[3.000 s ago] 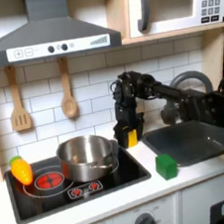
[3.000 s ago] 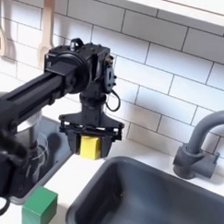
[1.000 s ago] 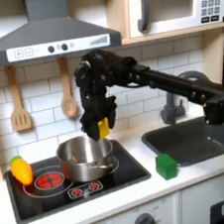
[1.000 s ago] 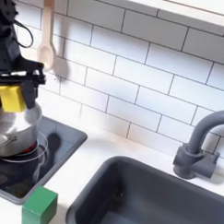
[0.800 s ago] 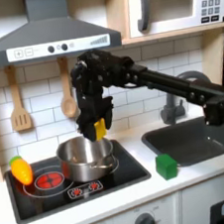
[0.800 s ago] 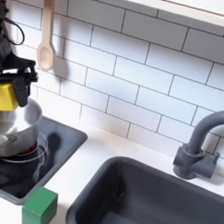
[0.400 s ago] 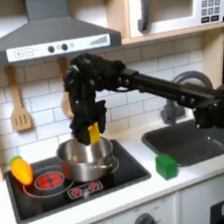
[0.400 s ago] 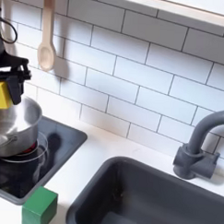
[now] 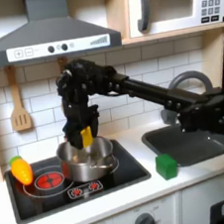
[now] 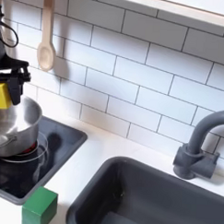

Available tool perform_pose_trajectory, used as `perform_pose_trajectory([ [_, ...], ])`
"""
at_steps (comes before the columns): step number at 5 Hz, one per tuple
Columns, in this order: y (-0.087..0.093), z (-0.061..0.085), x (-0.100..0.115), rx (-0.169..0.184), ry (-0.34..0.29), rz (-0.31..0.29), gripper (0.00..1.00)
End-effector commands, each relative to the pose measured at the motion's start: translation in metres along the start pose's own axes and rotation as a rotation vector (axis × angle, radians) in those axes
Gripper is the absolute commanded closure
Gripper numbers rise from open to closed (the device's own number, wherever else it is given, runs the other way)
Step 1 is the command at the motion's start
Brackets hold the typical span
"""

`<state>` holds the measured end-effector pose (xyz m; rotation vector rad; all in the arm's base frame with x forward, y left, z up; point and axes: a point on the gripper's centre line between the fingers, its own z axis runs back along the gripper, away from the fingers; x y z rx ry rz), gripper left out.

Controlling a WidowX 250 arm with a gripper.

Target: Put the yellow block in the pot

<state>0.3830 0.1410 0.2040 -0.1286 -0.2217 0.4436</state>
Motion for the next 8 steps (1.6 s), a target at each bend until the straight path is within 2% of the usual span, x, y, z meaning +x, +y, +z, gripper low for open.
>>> perform_pose_trajectory([
  [1, -0.011, -0.021, 0.009, 0.016, 0.030, -0.029, 1.00],
  [2, -0.011, -0.031, 0.006, 0.034, 0.049, -0.038, 1.00],
  [3, -0.010, -0.033, 0.008, 0.046, 0.039, -0.041, 1.00],
  [5, -0.001, -0.043, 0.003, 0.072, 0.057, -0.037, 1.00],
  [8, 0.000, -0.060, 0.000, 0.089, 0.097, -0.052, 1.00],
])
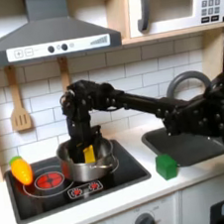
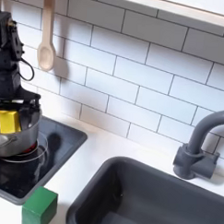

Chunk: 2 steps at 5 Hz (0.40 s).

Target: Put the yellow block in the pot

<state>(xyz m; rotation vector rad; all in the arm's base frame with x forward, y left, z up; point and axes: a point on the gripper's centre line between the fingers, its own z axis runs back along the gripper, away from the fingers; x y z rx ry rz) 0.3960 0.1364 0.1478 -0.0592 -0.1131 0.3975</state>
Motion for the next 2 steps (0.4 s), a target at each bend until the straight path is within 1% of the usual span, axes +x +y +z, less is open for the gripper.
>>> perform_pose_trajectory([
  [1, 0.0020, -0.0051, -0.0016, 0.007, 0.015, 0.002, 1.00],
  [2, -0.0018, 0.0012, 0.0005, 0.001, 0.009, -0.021, 0.00],
])
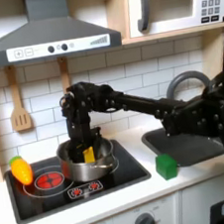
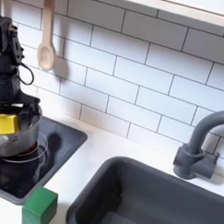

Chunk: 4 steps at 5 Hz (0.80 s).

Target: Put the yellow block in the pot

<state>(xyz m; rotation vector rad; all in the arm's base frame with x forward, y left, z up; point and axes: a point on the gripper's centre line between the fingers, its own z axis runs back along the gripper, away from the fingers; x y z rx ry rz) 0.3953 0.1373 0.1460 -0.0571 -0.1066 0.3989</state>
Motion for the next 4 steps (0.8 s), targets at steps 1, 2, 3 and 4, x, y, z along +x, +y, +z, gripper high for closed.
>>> perform_pose_trajectory([
  [1, -0.004, 0.006, 0.001, -0.012, 0.004, -0.034, 0.00],
  [2, -0.005, 0.017, 0.004, -0.022, -0.033, -0.039, 0.00],
  [3, -0.007, 0.024, 0.006, -0.039, -0.047, -0.045, 0.00],
  [4, -0.012, 0.040, 0.004, -0.060, -0.085, -0.063, 0.00],
])
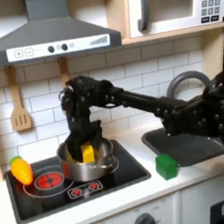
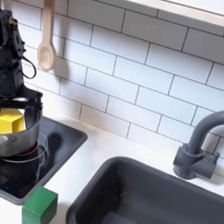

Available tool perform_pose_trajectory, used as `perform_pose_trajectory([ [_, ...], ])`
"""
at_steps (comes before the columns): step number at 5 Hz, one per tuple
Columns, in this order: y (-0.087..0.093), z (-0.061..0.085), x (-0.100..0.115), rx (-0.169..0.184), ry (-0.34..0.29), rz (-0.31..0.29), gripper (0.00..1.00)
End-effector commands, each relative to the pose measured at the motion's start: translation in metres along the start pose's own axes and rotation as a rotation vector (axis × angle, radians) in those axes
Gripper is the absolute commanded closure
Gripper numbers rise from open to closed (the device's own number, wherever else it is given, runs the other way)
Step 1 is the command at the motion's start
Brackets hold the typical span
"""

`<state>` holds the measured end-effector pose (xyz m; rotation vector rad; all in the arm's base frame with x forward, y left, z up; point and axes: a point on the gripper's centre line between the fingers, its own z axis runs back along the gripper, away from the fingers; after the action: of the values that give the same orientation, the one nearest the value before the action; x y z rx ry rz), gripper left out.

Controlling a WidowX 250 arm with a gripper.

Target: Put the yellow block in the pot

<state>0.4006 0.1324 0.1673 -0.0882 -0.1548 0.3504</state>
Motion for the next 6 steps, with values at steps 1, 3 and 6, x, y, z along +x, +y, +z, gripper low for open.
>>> perform_pose_trajectory([
  [1, -0.009, 0.040, -0.001, -0.035, -0.086, -0.026, 0.00],
  [3, 0.003, 0.052, -0.003, -0.039, -0.098, -0.010, 0.00],
  [6, 0.046, 0.054, -0.003, -0.009, -0.092, 0.073, 0.00],
])
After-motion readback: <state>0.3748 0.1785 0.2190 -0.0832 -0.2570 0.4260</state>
